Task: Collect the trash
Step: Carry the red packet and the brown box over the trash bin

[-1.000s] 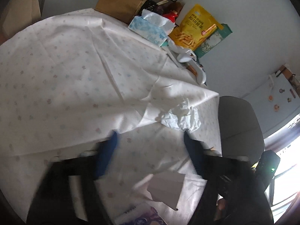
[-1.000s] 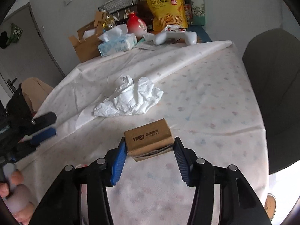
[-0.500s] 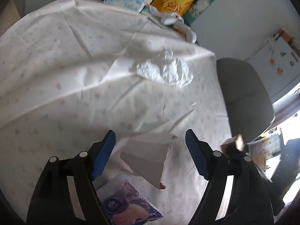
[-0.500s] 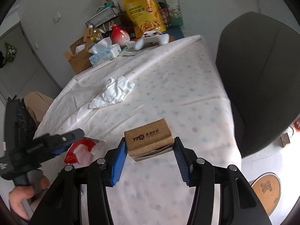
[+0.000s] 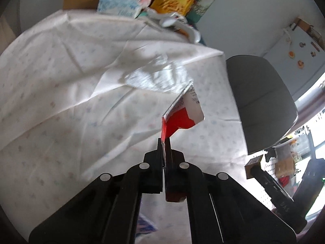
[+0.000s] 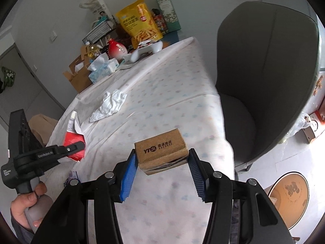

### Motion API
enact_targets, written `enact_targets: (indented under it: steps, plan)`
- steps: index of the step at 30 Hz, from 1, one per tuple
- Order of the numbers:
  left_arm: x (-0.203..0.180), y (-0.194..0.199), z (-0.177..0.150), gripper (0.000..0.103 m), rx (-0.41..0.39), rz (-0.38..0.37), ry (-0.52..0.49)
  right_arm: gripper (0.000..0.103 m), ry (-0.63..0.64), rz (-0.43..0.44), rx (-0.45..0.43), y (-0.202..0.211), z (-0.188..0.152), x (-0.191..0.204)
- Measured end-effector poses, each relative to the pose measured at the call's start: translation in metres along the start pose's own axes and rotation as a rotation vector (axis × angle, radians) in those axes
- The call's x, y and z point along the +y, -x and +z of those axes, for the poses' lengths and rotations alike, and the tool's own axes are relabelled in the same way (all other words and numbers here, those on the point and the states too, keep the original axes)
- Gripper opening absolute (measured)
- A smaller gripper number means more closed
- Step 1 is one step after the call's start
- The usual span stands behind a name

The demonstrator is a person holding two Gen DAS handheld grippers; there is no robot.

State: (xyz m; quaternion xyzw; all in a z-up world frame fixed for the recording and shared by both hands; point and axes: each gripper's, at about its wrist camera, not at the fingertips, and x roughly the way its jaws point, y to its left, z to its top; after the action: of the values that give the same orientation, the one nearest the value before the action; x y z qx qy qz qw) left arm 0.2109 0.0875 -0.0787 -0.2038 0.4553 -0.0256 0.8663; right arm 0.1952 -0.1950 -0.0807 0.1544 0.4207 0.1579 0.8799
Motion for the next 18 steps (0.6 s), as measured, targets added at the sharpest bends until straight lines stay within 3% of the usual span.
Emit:
enact_targets:
  steps: [7,18]
  plan:
    - [-0.053,-0.010,0.001,0.003,0.005,-0.052,-0.067,0.050,-0.071,-0.039,-0.035,0.023,-0.003,-0.045]
    - [-0.166,-0.063,-0.027,0.003,0.102,-0.150,-0.221,0.050,-0.219,-0.157,-0.085,0.067,-0.019,-0.144]
